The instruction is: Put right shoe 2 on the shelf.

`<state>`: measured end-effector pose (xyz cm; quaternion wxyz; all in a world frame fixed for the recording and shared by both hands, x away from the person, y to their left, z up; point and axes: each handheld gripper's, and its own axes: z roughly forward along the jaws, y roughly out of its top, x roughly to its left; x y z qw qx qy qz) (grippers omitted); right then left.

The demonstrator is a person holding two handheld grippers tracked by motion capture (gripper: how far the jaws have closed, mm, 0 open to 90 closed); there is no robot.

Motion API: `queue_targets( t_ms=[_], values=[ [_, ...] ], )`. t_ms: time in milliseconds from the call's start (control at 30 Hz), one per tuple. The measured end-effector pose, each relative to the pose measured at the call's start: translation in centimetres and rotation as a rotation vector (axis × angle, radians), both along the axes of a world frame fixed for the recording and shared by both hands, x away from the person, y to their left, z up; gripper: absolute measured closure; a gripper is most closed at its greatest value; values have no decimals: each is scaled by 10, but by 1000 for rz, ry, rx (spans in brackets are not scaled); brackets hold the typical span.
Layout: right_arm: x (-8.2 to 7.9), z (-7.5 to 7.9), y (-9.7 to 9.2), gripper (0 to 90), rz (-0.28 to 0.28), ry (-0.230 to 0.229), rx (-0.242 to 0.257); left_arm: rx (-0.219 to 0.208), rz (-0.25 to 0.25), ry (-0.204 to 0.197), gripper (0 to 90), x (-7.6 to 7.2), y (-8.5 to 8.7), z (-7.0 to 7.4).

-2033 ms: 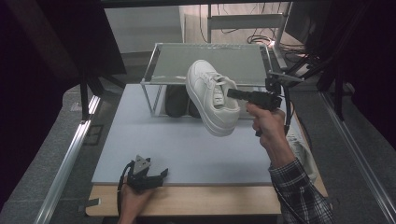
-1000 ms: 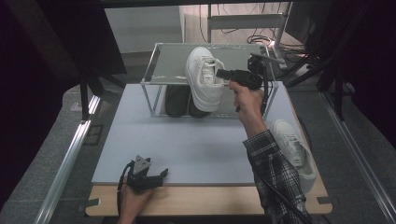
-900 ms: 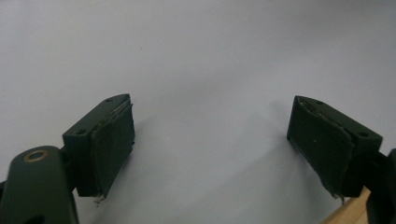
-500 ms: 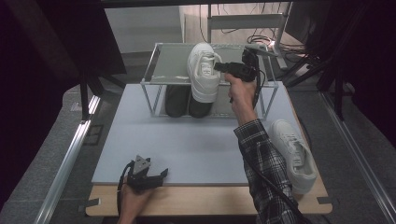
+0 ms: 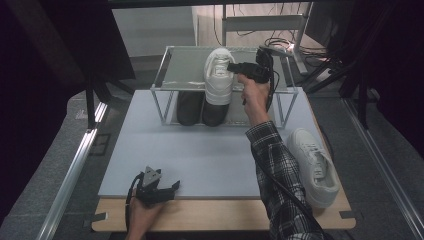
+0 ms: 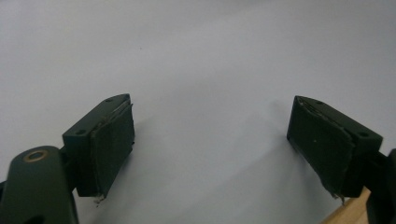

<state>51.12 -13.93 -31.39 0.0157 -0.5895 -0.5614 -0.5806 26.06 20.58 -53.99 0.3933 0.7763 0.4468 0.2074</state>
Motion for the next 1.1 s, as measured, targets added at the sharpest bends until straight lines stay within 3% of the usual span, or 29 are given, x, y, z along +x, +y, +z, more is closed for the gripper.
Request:
queue_targets(
  t_ms=[167, 300, 433, 667, 767, 1100],
  values=[
    [0, 1, 1, 655, 7, -27, -17, 0, 0, 0, 151, 0, 0, 0],
    [1, 0, -1, 567, 33, -32, 32, 0, 0, 0, 151, 0, 0, 0],
    [0, 1, -4, 533, 58, -31, 17, 0, 0, 0, 151, 0, 0, 0],
    [-8, 6, -10, 511, 75, -67, -52, 1, 1, 0, 151, 0, 0, 0],
    [-12, 7, -14, 511, 83, -79, -35, 1, 0, 0, 151, 0, 0, 0],
    [-31, -1, -24, 574, 129, -128, -67, 0, 1, -2, 151, 0, 0, 0]
  ],
)
